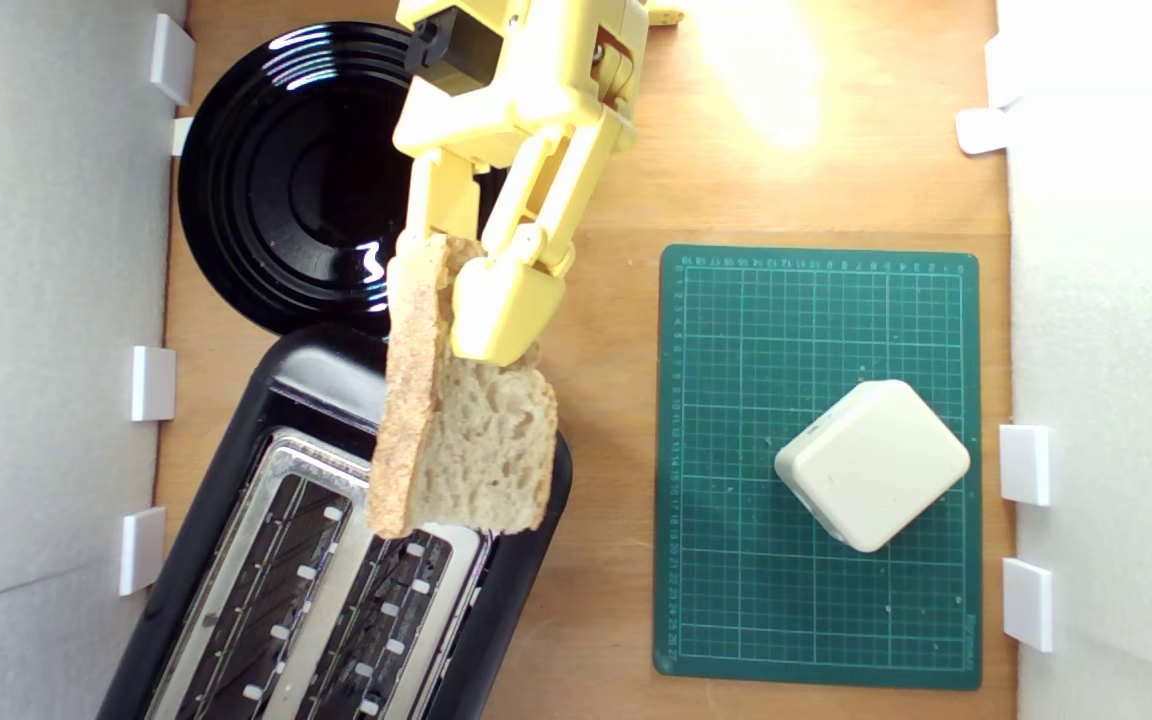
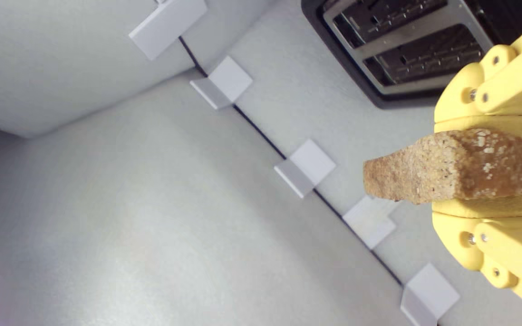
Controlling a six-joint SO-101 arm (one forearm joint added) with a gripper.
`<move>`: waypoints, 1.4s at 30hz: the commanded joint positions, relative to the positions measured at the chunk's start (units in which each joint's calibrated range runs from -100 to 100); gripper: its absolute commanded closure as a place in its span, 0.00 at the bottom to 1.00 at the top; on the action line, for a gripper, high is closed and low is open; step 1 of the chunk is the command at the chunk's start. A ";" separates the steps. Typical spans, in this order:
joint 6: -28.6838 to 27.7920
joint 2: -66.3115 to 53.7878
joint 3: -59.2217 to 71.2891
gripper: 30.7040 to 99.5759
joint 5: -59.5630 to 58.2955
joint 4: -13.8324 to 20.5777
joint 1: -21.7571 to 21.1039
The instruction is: Pick bread and place in toaster
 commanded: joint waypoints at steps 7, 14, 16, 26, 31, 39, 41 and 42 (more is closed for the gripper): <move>15.83 5.58 -19.21 0.55 21.33 -0.23 5.62; 19.33 9.99 -28.92 0.55 26.79 -0.23 7.39; 19.39 11.15 -31.28 0.55 26.79 -0.23 8.28; 24.46 16.06 -39.73 0.55 26.70 -1.68 9.08; 27.76 19.22 -44.18 0.55 26.62 -3.31 11.10; 30.48 23.05 -45.17 0.55 26.62 -4.76 11.18; 30.53 24.30 -45.27 0.55 26.53 -4.94 11.18; 30.53 25.38 -45.27 0.55 26.45 -5.30 11.18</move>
